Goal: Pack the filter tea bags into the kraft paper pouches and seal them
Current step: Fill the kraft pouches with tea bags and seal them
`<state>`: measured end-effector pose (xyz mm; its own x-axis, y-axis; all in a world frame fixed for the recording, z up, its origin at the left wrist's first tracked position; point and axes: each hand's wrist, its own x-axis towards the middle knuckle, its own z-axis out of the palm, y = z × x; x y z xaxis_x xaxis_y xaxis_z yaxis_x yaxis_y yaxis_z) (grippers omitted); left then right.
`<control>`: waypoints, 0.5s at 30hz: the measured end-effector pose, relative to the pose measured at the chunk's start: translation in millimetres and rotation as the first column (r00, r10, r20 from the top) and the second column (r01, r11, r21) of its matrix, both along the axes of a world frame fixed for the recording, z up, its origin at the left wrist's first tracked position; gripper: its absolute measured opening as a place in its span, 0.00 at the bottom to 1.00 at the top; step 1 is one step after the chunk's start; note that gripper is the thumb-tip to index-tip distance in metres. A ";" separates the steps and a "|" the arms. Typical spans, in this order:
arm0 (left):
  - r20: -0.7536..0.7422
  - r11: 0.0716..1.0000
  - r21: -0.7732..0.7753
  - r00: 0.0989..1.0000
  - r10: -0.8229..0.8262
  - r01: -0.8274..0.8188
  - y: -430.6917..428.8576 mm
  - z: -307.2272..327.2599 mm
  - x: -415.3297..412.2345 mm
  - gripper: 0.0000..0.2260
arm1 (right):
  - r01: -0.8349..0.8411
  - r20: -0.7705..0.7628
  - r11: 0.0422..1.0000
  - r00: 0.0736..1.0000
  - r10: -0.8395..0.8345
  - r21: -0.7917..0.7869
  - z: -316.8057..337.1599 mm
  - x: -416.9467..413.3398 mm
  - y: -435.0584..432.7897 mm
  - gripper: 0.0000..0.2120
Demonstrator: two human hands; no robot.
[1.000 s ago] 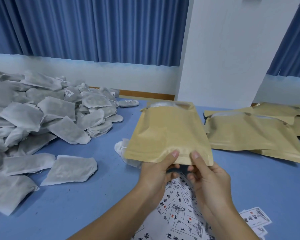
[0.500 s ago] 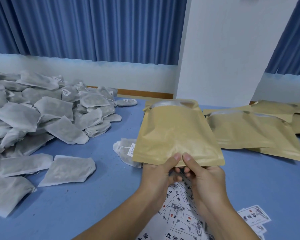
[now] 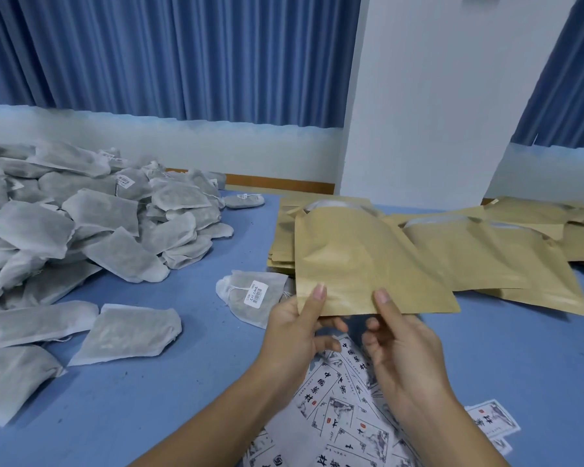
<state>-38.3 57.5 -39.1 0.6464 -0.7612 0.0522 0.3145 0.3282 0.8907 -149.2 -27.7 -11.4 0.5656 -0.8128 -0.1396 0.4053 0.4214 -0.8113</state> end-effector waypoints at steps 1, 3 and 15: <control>0.043 1.000 0.010 0.999 -0.015 0.015 0.2 0.2 -1.9 0.20 | -0.060 -0.027 0.998 0.998 0.059 -0.024 -1.0 1.4 3.6 0.12; 0.090 1.000 0.021 0.996 -0.004 0.002 1.3 -0.1 -5.2 0.18 | -0.097 -0.068 0.994 0.993 0.094 -0.048 -1.8 4.0 9.1 0.13; 0.098 0.990 0.030 0.987 0.131 -0.134 2.8 2.6 -4.5 0.05 | -0.073 -0.126 0.991 0.990 0.059 -0.110 1.0 10.2 14.8 0.10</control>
